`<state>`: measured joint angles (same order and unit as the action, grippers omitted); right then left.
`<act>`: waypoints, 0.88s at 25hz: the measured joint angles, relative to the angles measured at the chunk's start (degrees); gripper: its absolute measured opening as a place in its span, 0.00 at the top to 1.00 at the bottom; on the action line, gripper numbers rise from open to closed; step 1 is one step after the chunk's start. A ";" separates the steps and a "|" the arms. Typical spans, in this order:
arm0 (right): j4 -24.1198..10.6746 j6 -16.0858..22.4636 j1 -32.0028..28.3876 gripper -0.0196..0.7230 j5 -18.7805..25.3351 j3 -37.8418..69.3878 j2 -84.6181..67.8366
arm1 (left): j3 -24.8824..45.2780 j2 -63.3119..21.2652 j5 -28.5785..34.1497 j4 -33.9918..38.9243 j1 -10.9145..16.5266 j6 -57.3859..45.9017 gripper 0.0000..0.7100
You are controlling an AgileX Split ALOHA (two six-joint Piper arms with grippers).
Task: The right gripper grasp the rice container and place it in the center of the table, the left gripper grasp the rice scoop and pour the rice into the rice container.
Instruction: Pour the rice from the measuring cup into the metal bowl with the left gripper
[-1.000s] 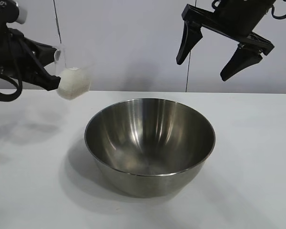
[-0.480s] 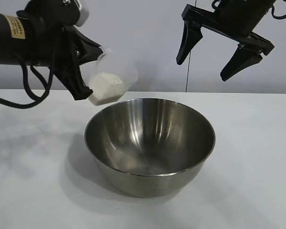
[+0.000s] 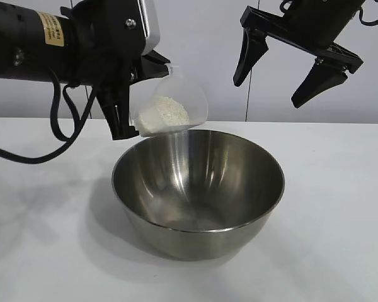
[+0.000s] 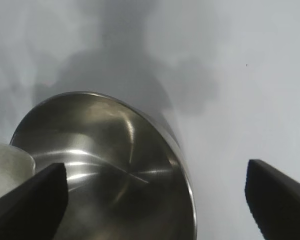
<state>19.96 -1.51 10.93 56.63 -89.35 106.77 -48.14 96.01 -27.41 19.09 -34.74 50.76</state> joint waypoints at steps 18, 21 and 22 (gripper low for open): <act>-0.22 -0.05 0.00 0.08 0.85 0.00 0.00 | -0.15 5.94 -7.71 9.26 -0.23 24.56 0.98; -0.22 -0.05 0.00 0.08 1.03 0.00 0.00 | -0.21 7.41 -8.90 9.33 -0.23 32.32 0.98; -0.22 -0.05 0.00 0.08 1.07 0.00 0.00 | -0.21 7.67 -9.27 9.33 -0.23 34.47 0.98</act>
<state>19.74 -1.56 10.93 57.70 -89.35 106.77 -48.35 103.68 -36.68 28.42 -34.96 85.23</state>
